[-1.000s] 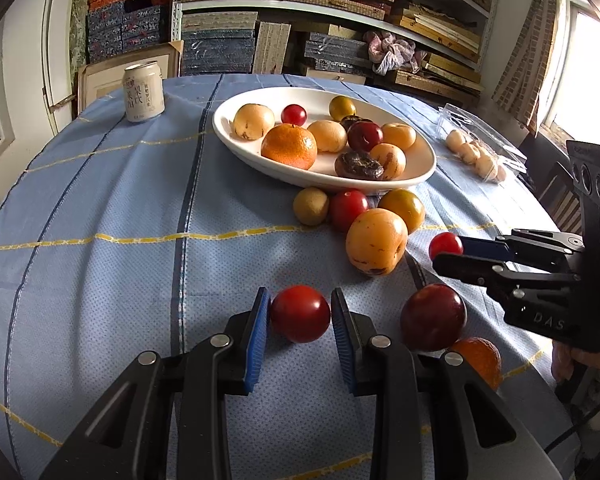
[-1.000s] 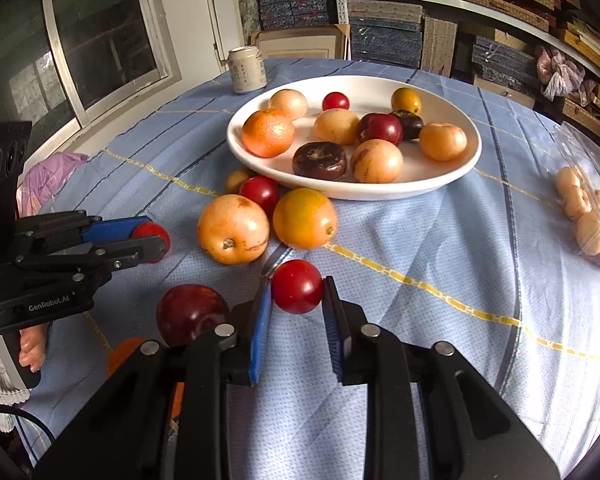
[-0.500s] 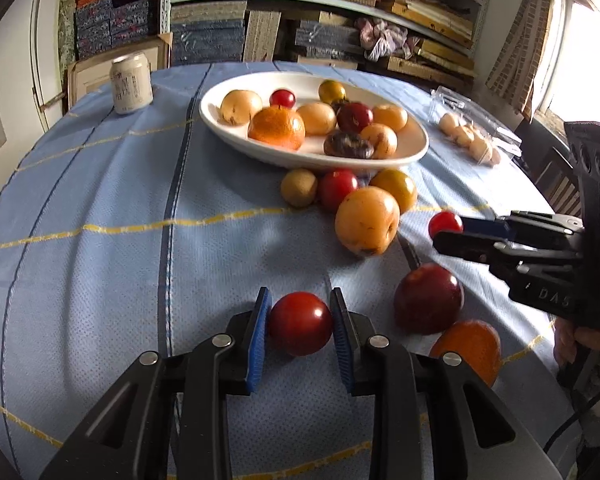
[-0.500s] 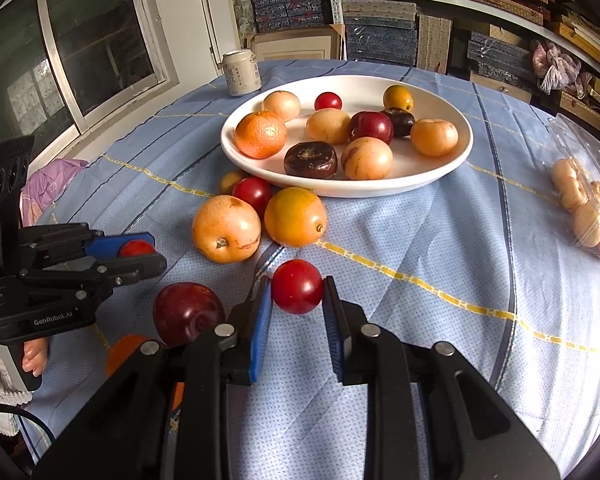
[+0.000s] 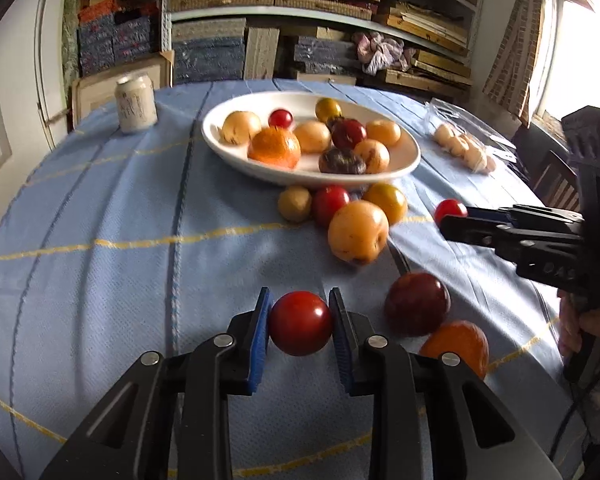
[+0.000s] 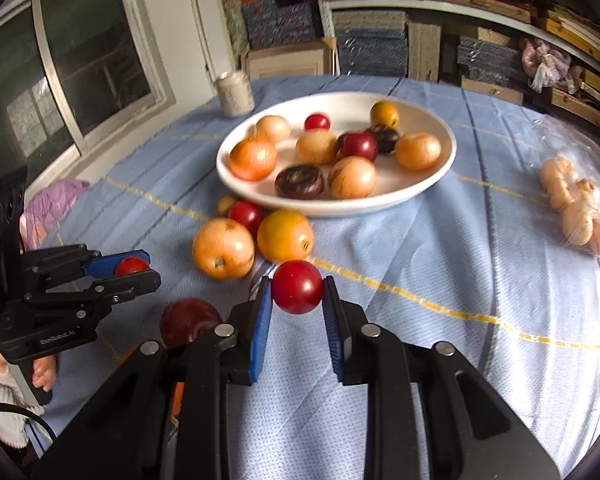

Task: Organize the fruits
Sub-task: 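Carry both tomatoes over the white plate while the right tool opens to release its tomato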

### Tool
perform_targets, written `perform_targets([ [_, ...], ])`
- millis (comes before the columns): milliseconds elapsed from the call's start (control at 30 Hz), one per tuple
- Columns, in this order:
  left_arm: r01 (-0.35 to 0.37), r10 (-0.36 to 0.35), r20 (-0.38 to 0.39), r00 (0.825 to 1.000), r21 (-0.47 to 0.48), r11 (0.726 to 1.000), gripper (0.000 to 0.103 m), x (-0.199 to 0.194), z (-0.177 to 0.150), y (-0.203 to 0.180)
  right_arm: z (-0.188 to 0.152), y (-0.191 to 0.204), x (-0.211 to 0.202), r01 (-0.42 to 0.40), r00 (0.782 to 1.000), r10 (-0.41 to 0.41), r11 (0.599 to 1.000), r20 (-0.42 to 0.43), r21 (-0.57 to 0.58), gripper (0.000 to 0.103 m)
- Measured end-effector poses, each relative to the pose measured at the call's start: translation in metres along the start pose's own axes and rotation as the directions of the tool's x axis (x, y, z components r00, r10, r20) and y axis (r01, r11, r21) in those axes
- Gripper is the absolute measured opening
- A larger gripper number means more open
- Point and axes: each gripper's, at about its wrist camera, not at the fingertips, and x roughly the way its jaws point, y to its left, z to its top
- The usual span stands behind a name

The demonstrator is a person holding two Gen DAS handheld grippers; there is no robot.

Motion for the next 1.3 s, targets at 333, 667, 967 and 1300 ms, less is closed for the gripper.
perform_targets([
  [333, -0.03, 0.031, 0.042, 0.999, -0.036, 0.999, 0.029, 0.012, 0.084, 0.018, 0.043, -0.024, -0.036, 0.011, 0.992, -0.019, 0.998, 0.124, 0.062, 0.025],
  [667, -0.04, 0.04, -0.004, 0.999, -0.045, 0.998, 0.029, 0.087, 0.167, 0.022, 0.116, -0.046, 0.041, 0.01, 0.997, -0.015, 0.997, 0.073, 0.075, 0.025],
  [967, -0.009, 0.006, -0.046, 0.999, -0.072, 0.997, 0.029, 0.141, 0.181, 0.022, 0.141, -0.054, 0.097, 0.035, 0.999, -0.036, 0.999, 0.015, 0.027, 0.029],
  [1300, -0.034, 0.032, -0.022, 0.999, -0.108, 0.994, 0.03, 0.101, 0.168, 0.037, 0.142, -0.041, 0.037, 0.036, 0.988, -0.036, 0.999, 0.151, 0.002, 0.07],
])
